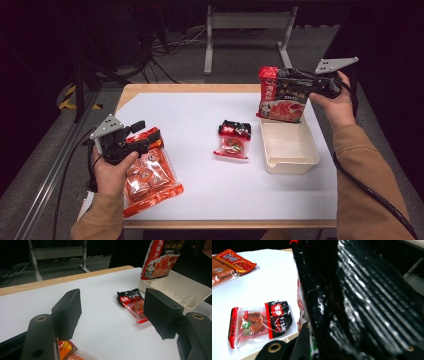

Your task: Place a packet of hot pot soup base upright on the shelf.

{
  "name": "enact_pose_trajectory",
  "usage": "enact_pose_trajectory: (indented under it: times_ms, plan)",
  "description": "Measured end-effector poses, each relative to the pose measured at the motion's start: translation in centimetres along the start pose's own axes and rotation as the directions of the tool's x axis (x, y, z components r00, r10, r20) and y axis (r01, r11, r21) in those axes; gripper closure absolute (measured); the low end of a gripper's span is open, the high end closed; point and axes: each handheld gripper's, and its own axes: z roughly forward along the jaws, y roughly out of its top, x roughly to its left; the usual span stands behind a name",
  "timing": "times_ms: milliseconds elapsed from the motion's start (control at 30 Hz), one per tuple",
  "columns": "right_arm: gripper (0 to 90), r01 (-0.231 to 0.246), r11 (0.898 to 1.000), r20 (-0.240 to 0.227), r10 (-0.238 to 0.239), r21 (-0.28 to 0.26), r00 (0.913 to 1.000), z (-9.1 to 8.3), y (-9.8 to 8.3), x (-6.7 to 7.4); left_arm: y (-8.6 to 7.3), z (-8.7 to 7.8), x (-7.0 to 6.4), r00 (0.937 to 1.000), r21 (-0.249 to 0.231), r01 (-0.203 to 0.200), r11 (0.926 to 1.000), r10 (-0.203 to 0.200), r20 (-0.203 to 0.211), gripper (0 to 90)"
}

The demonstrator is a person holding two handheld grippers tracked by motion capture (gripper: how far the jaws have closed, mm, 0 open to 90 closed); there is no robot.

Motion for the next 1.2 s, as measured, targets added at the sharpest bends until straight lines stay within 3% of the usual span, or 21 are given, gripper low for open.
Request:
enact_pose_trajectory:
  times_ms: [333,867,1100,1200]
  plan:
    - [83.5,-0.034,0.999,0.011,0.034,-0.005,0.9994,0.3,-1.1,-0.1,-0.1,0.2,0.0,1.0000,0.010,0.009,0.9999,-0.009,0.003,32.1]
    - [83.2,-0.035,0.999,0.024,0.036,-0.007,0.9991,0.3,-1.6,0.1,-0.1,0.4,-0.1,0.9999,0.015,0.009,0.9998,-0.009,0.011,31.9]
    - [82.9,-0.033,0.999,0.031,0.033,0.017,0.9990,0.1,-2.1,0.2,-0.1,0.6,-0.1,0.9998,0.021,0.010,0.9997,-0.010,0.014,31.9]
    - [82.2,-0.028,0.996,0.028,0.026,0.088,0.9993,0.9,-2.9,0.3,-0.1,0.7,-0.1,0.9999,0.020,0.007,0.9998,-0.007,0.016,31.9]
